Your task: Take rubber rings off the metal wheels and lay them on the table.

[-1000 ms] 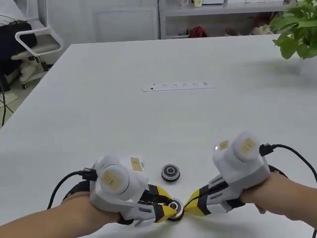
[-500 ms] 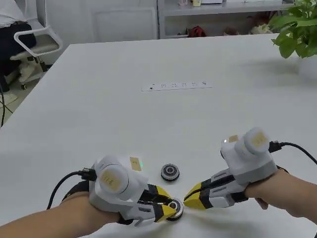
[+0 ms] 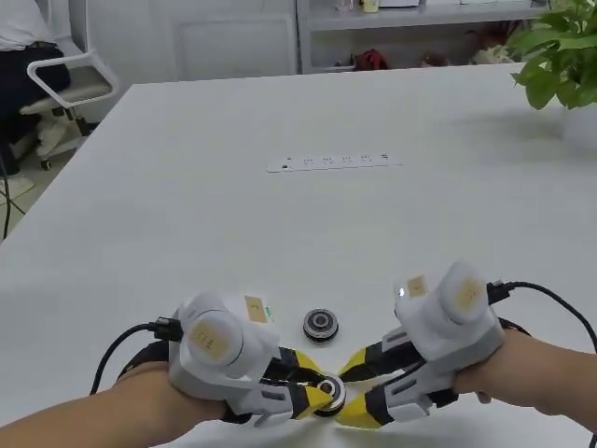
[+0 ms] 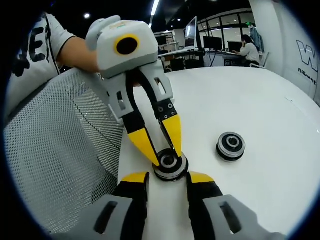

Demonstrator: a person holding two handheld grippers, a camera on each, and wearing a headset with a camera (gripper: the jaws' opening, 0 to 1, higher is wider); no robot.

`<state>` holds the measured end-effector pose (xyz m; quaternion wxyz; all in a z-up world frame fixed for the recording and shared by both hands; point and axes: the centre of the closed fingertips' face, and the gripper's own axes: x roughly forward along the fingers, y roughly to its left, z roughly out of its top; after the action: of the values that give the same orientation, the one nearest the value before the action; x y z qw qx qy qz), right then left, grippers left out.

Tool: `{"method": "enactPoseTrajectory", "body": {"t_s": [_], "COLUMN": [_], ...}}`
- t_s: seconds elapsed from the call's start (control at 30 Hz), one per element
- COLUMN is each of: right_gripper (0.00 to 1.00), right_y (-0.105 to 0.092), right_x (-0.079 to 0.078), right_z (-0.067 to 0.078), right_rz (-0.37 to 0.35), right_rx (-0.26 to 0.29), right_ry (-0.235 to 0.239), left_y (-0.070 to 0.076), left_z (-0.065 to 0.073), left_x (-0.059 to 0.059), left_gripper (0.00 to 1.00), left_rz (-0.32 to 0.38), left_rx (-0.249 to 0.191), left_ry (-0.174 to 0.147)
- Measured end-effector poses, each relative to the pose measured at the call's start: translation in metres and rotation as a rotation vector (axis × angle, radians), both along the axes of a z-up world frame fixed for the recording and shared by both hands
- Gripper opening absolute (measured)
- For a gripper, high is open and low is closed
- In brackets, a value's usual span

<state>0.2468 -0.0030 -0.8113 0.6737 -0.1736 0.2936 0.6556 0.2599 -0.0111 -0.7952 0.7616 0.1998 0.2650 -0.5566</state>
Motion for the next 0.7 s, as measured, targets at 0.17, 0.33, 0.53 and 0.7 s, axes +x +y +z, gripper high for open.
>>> {"method": "enactPoseTrajectory", "body": {"t_s": [0.17, 0.33, 0.53, 0.7], "right_gripper": [0.25, 0.23, 0.20, 0.16], "right_y": [0.003, 0.001, -0.004, -0.007], "right_x": [0.004, 0.005, 0.005, 0.005], "right_z": [0.003, 0.004, 0.005, 0.004], "right_rz": [0.004, -0.010, -0.012, -0.012], "right_rx": [0.005, 0.009, -0.006, -0.019], "right_ry": [-0.044, -0.022, -0.006, -0.001], "left_y": [0.000, 0.001, 0.001, 0.001], "left_z": [0.000, 0.000, 0.000, 0.000], "left_x": [0.000, 0.000, 0.000, 0.000], "left_gripper": [0.13, 0.13, 0.13, 0.13], "left_rz": [-0.001, -0.003, -0.003, -0.001], "left_rx": [0.001, 0.003, 0.003, 0.003], "left_ry": [-0.001, -0.002, -0.002, -0.001]}}
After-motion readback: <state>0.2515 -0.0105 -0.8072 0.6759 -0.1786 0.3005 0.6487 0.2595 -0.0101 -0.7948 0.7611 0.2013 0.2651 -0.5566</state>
